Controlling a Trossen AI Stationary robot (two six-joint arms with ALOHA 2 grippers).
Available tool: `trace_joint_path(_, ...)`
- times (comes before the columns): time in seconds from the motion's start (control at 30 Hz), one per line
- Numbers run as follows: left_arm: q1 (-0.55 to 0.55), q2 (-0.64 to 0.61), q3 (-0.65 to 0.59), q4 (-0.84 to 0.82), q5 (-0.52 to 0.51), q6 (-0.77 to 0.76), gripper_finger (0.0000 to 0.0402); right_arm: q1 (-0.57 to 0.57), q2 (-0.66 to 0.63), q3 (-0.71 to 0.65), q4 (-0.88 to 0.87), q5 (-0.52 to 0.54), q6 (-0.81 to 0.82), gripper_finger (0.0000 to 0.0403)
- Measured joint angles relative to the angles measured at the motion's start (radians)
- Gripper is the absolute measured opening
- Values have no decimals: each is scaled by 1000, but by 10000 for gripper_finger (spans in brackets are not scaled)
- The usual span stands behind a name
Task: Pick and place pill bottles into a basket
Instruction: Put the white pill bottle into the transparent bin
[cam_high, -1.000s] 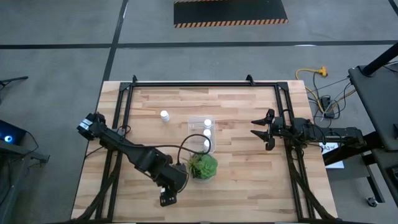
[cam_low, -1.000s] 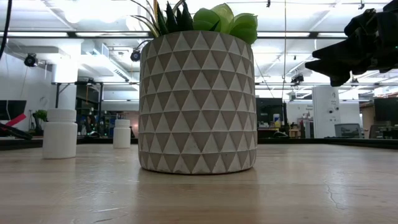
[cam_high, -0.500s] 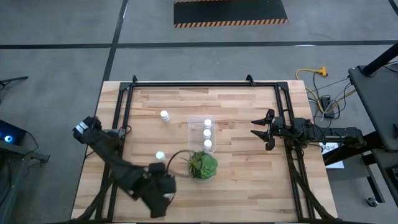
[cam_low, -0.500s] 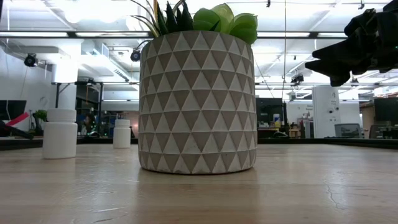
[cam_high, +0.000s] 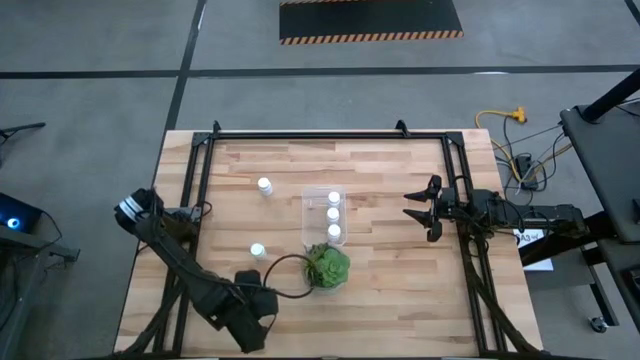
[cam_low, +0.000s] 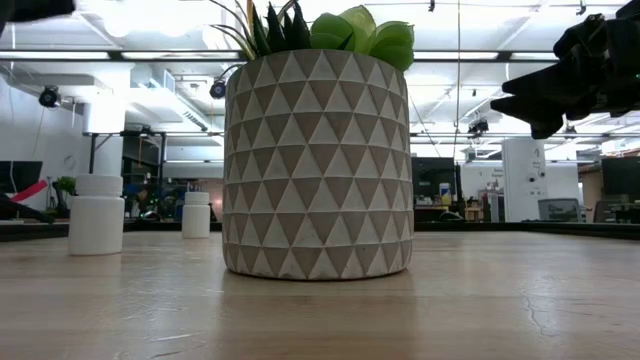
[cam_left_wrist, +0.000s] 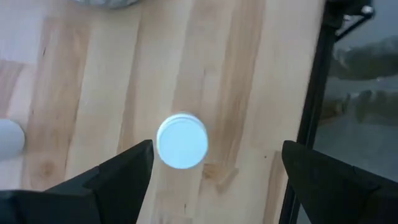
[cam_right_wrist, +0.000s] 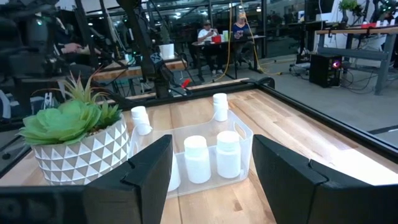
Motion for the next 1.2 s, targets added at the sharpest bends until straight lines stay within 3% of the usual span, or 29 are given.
trace_joint_path(0.9,24,-16,-178,144,-3,-52,335,0,0,0,0,0,0,210)
trace_joint_path(1.2,36,-16,-215,192,21,-51,282,0,0,0,0,0,0,210)
